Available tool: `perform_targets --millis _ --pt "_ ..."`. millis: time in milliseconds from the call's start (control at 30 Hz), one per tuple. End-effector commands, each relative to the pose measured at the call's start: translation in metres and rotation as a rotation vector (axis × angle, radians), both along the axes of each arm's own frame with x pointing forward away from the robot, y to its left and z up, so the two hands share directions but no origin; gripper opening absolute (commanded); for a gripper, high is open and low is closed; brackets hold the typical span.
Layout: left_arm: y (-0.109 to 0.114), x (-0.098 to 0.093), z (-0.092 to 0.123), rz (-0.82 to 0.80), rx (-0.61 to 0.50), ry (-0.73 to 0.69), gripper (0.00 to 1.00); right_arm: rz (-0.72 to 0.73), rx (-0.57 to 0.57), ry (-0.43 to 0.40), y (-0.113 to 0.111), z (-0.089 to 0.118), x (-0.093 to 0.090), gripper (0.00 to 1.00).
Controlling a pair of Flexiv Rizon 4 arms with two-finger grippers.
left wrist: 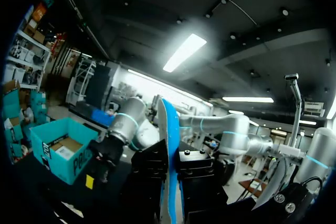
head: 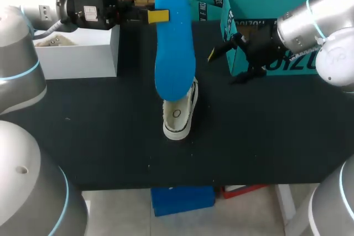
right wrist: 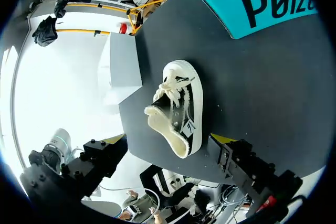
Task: Take the shoe out of the shoebox, open the shoe tongue, remove and reinsert the insole, then place the shoe into the shoebox
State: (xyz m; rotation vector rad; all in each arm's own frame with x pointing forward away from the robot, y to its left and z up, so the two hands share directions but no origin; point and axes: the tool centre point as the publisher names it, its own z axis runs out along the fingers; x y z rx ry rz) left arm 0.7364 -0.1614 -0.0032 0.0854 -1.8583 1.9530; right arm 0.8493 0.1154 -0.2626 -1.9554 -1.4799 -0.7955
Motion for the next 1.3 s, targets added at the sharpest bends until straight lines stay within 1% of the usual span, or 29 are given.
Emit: perform_targets --millis 33,100,167,233,433,600,933,1200,1300 --pt "-0.001 -0.001 -0.001 0.005 0.0 -0.001 0.0 0.0 0.133 -0.045 -0.004 -0.006 -0.002 1.0" --pt "-0.001 -0.001 -0.001 0.005 0.0 -0.001 0.0 -0.001 0.21 -0.06 -0.002 -0.003 -0.002 1.0" --pt "-0.001 -0.001 -0.001 0.005 0.0 -0.001 0.0 0.003 0.22 -0.069 0.0 -0.001 -0.002 1.0" --pt "-0.001 -0.001 -0.001 0.005 0.0 -0.001 0.0 0.004 0.273 -0.078 0.003 0.002 -0.002 1.0" --pt "-0.001 -0.001 -0.001 0.005 0.0 -0.001 0.0 0.007 0.335 -0.098 0.011 0.009 -0.004 1.0" --pt "-0.001 -0.001 -0.001 0.005 0.0 -0.001 0.0 0.014 0.425 -0.121 0.019 0.013 -0.007 1.0" --pt "-0.001 -0.001 -0.001 0.005 0.0 -0.001 0.0 0.027 0.482 -0.221 0.032 0.01 -0.006 1.0" --pt "-0.001 -0.001 -0.001 0.005 0.0 -0.001 0.0 0.043 0.512 -0.222 0.038 0.002 -0.007 1.0" --pt "-0.001 -0.001 -0.001 0.005 0.0 -0.001 0.0 0.068 0.537 -0.244 0.039 0.0 -0.009 1.0"
